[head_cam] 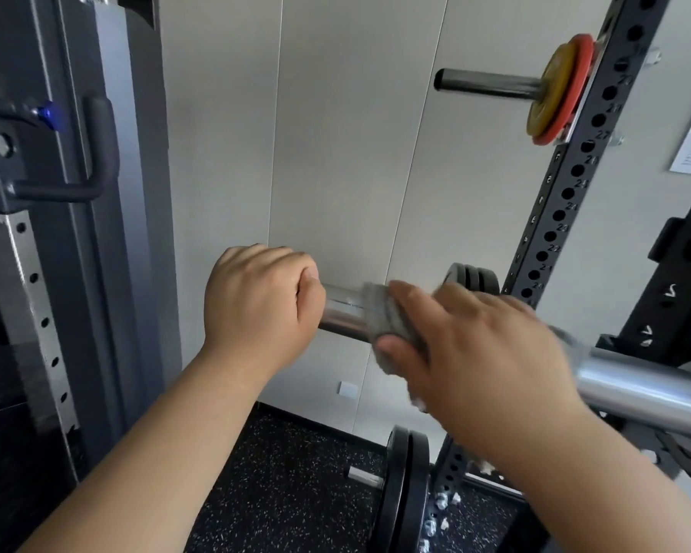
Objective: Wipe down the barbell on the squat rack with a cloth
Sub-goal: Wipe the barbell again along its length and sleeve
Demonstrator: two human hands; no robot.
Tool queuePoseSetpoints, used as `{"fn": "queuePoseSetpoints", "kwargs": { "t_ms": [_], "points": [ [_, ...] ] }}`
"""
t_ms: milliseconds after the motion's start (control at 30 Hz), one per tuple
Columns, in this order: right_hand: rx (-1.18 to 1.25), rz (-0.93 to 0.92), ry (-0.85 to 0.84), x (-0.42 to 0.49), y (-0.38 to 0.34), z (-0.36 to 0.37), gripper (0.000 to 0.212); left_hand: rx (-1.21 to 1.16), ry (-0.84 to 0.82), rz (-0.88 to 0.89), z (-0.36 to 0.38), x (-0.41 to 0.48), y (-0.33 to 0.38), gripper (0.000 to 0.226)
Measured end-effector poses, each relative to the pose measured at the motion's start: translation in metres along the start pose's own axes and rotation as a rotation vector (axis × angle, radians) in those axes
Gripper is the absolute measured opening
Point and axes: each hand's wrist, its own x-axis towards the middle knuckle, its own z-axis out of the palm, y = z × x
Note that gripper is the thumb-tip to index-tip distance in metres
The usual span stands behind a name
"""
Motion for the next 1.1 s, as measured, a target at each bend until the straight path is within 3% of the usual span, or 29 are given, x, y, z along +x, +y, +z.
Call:
{"fn": "queuePoseSetpoints", "kwargs": {
  "t_ms": [233, 467, 633, 700, 867, 967, 1100],
  "points": [
    [-0.059, 0.221, 0.033, -0.003, 0.008, -0.010, 0.063, -0.023, 0.086, 0.020, 0.007, -0.005, -0.002, 0.023],
    [-0.036, 0.026, 0.008, 0.037, -0.035, 0.007, 0.050, -0.034, 0.160, 0.095, 0.011, -0.024, -0.004, 0.034],
    [0.023, 0.034, 0.013, 0.001, -0.007, 0.004, 0.056, -0.094, 0.163, 0.141, 0.003, -0.024, -0.011, 0.032],
    [0.019, 0.108, 0.002, -0.009, 0.005, -0.002, 0.062, -0.148, 0.115, 0.114, -0.007, -0.011, -0.017, 0.035],
    [-0.079, 0.171, -0.131, 0.013, -0.011, -0.015, 0.072, -0.118, -0.039, -0.148, -0.012, 0.035, -0.015, 0.038],
    [-0.072, 0.088, -0.130, 0.040, -0.034, -0.011, 0.074, -0.036, -0.224, -0.179, -0.007, 0.039, -0.016, 0.054],
    [-0.092, -0.068, -0.092, 0.057, -0.062, 0.009, 0.070, -0.092, -0.146, -0.093, -0.010, 0.024, -0.022, 0.051]
  ]
}}
